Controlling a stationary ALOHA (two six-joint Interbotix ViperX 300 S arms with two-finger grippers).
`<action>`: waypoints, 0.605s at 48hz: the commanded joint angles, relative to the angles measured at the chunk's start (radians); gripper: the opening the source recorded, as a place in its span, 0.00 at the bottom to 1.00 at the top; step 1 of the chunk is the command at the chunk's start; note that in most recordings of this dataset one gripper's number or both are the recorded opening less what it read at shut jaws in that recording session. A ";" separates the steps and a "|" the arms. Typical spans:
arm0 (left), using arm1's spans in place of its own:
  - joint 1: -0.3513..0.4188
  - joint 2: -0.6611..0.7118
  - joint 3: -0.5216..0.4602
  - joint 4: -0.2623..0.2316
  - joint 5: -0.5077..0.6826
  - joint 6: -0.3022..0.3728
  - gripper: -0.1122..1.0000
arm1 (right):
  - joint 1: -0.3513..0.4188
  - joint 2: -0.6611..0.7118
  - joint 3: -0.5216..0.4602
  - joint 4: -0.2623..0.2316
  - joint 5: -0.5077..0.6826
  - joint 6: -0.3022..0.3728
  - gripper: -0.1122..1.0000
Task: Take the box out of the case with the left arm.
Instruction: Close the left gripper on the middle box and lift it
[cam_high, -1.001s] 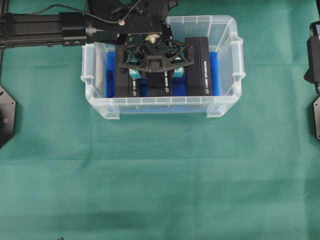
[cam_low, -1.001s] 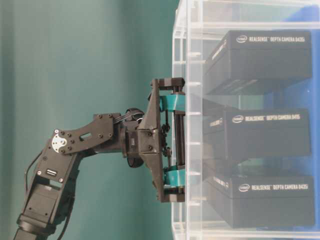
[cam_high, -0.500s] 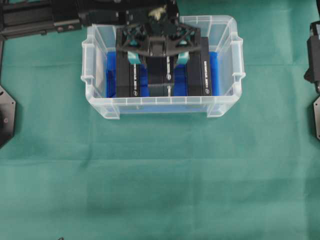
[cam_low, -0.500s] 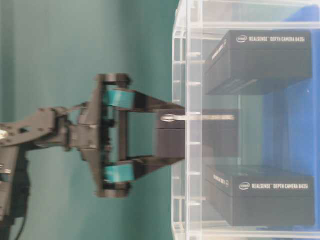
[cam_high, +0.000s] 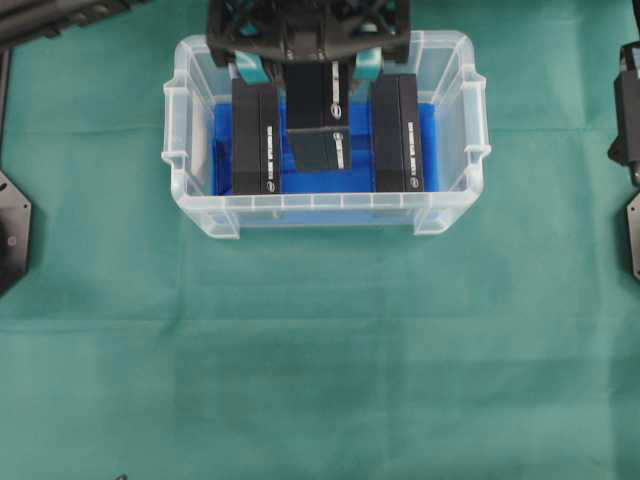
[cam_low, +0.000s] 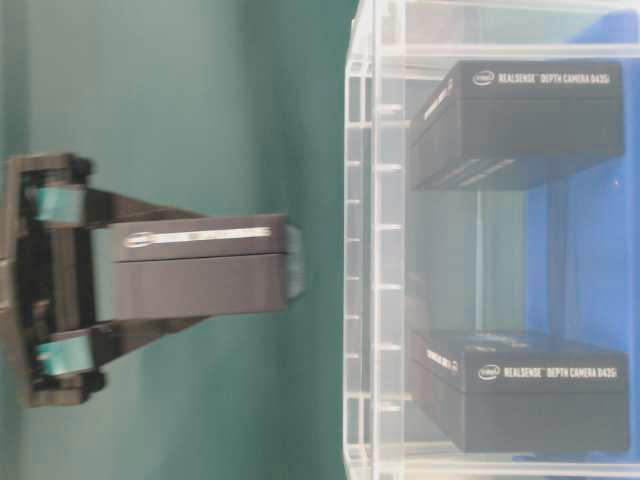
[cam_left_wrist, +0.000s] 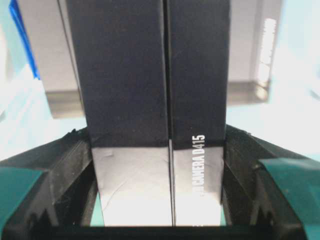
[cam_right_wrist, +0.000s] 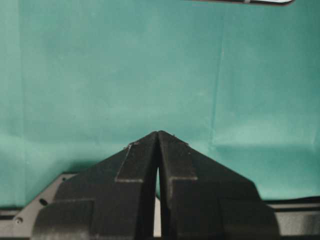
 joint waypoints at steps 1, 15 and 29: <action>-0.006 -0.054 -0.051 0.003 0.020 0.002 0.63 | 0.000 -0.002 -0.011 -0.003 -0.005 0.002 0.10; -0.008 -0.054 -0.051 0.005 0.028 0.000 0.63 | 0.000 -0.002 -0.011 -0.003 -0.003 0.002 0.10; -0.008 -0.055 -0.046 0.005 0.028 0.000 0.63 | -0.002 -0.002 -0.011 -0.003 -0.003 0.002 0.10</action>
